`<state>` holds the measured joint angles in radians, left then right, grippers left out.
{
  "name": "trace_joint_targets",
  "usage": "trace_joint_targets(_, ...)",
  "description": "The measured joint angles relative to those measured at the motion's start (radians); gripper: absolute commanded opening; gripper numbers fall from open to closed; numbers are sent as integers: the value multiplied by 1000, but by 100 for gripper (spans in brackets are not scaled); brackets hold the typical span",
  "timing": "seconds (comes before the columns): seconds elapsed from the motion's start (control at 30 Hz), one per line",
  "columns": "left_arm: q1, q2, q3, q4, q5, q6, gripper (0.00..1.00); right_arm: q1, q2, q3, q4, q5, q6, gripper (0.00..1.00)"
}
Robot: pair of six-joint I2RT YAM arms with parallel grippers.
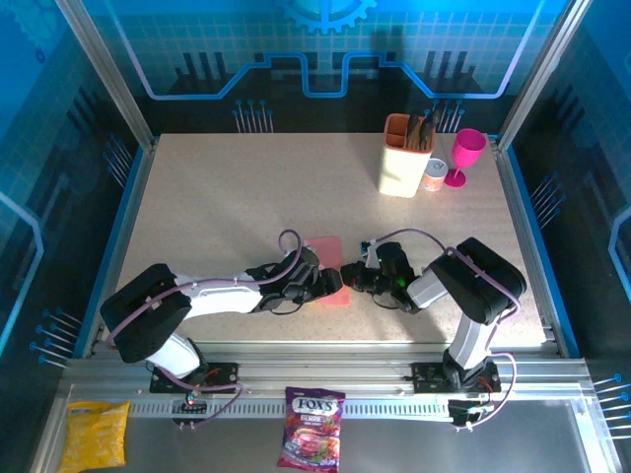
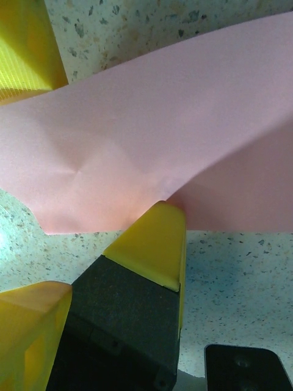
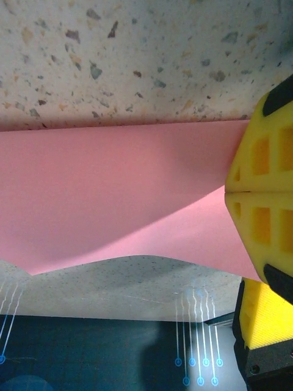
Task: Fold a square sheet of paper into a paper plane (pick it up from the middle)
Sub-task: Third fold the triangle at the center of the table.
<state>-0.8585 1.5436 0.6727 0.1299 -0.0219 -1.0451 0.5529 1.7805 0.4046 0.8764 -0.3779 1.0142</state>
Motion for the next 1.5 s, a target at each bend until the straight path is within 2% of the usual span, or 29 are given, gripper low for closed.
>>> trace_joint_targets(0.33, 0, 0, -2, -1, -12, 107, 57, -4, 8, -6, 24, -6, 8, 0)
trace_joint_targets(0.53, 21, -2, -17, 13, -8, 165, 55, -5, 10, -6, 27, -9, 7, 0)
trace_joint_targets(0.87, 111, -2, -52, 42, 28, 215, 52, -11, 13, -6, 31, -21, 7, 0)
trace_joint_targets(1.13, 113, 18, -55, 98, 64, 209, 51, -11, 13, -6, 31, -21, 7, 0)
trace_joint_targets(1.5, 112, 25, -83, 119, 51, 180, 48, -11, 18, -6, 35, -25, 8, 0)
